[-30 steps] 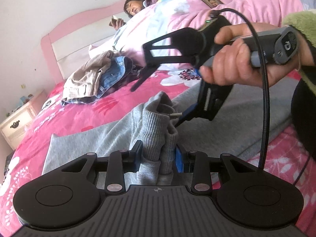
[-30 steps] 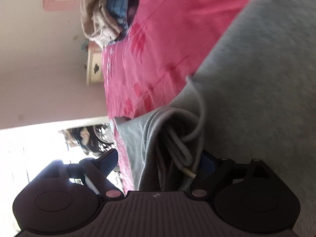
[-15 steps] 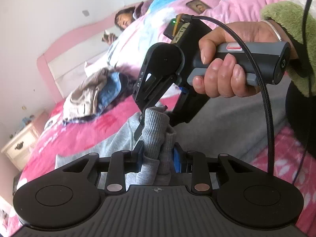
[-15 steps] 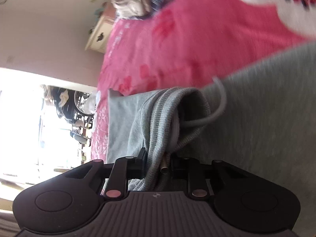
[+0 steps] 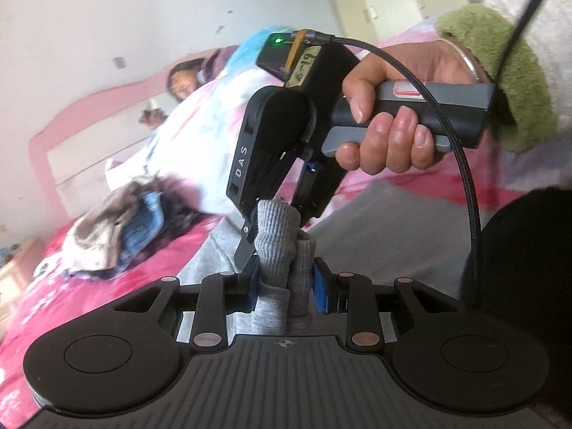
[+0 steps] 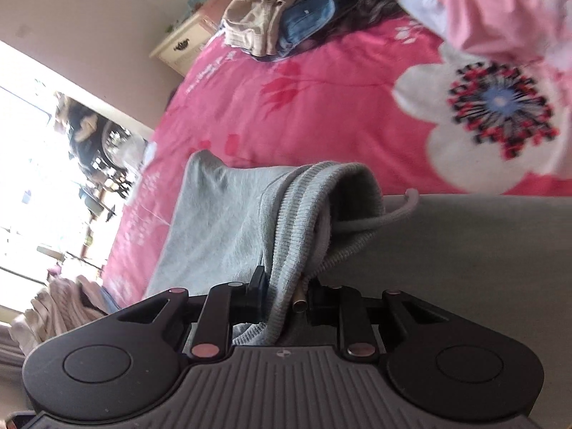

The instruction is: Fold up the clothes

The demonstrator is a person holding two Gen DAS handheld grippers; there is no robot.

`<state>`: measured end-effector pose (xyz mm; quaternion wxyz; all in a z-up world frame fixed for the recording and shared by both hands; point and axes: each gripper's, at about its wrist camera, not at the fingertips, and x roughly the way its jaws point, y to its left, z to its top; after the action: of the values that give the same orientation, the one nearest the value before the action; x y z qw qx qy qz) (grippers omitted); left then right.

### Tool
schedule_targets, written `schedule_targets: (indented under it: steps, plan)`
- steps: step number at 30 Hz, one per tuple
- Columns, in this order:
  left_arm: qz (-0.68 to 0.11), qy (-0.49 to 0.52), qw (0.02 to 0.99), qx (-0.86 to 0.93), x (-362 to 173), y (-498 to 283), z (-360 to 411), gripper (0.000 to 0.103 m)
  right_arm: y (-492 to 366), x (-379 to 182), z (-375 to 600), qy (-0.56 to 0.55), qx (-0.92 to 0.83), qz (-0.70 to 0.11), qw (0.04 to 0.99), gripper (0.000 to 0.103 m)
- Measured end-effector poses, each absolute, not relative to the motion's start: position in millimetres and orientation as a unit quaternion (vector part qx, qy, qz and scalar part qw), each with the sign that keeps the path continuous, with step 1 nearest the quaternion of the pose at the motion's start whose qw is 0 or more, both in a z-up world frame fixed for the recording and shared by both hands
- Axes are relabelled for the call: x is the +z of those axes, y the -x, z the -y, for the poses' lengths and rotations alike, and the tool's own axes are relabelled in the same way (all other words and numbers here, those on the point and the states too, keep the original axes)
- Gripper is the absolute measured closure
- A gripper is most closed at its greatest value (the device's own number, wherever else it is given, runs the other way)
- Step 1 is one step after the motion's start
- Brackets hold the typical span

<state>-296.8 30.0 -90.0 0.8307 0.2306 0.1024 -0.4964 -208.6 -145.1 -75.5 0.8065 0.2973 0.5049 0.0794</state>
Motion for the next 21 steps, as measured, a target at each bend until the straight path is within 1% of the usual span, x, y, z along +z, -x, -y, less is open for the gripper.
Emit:
schedule_targets:
  steps: [6, 12, 16, 21]
  plan:
    - [-0.084, -0.228, 0.804, -0.542, -88, 307, 3, 0.074, 228, -58, 174, -0.243, 0.065, -0.521, 0.816, 0.08]
    - [-0.095, -0.217, 0.78, -0.579, -95, 308, 29, 0.074, 240, -61, 196, -0.205, 0.041, -0.549, 0.809, 0.08]
    - [-0.12, -0.193, 0.769, -0.598, -103, 304, 44, 0.075, 246, -69, 206, -0.186, 0.031, -0.562, 0.805, 0.08]
    - [-0.185, -0.139, 0.749, -0.62, -113, 288, 63, 0.075, 254, -81, 219, -0.173, 0.015, -0.573, 0.801, 0.08]
